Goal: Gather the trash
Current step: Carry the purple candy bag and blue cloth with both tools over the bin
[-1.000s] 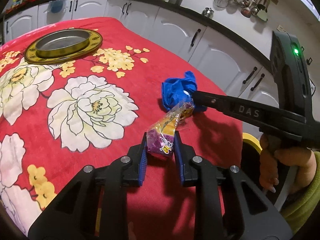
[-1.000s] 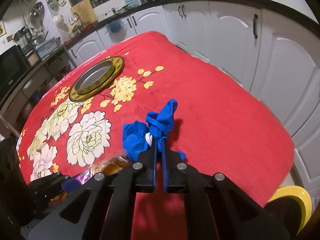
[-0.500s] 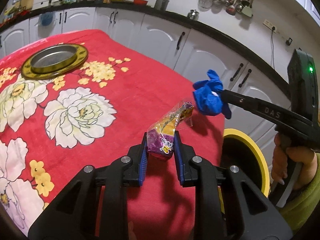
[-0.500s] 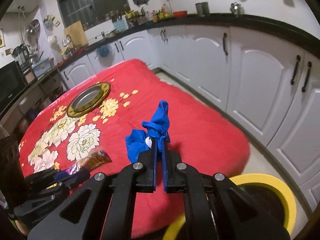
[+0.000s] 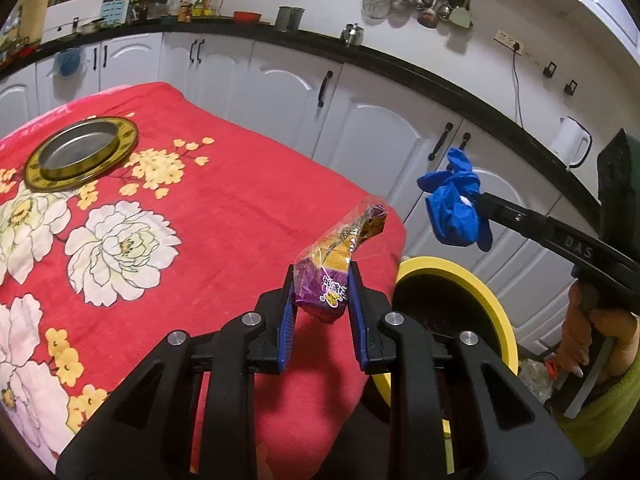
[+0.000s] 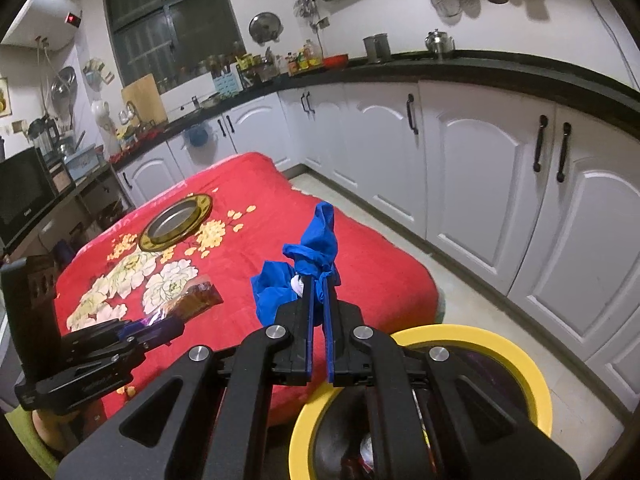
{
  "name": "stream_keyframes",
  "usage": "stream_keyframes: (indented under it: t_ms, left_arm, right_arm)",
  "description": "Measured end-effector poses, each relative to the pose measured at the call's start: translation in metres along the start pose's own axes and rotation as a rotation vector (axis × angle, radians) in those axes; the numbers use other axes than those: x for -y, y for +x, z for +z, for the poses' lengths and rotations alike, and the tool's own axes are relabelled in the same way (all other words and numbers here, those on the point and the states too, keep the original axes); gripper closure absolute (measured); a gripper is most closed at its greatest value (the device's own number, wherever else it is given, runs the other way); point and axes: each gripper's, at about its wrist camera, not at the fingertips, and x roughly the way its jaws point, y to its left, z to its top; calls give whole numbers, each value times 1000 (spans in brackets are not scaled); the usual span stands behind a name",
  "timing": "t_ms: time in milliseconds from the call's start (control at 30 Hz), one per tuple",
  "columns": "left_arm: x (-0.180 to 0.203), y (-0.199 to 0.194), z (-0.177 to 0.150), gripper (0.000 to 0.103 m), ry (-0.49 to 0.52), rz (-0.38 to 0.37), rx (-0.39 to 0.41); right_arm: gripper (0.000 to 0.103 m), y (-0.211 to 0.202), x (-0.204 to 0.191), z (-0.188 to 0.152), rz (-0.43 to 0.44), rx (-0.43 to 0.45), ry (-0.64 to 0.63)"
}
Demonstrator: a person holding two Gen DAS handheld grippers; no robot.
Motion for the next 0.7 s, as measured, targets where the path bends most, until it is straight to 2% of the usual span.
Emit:
stream_keyframes:
  t_ms: [700]
  left_arm:
    - [61,-3,9,86,107,-57,29]
  right_arm:
    - [98,-72,40,-20,-71,92,34]
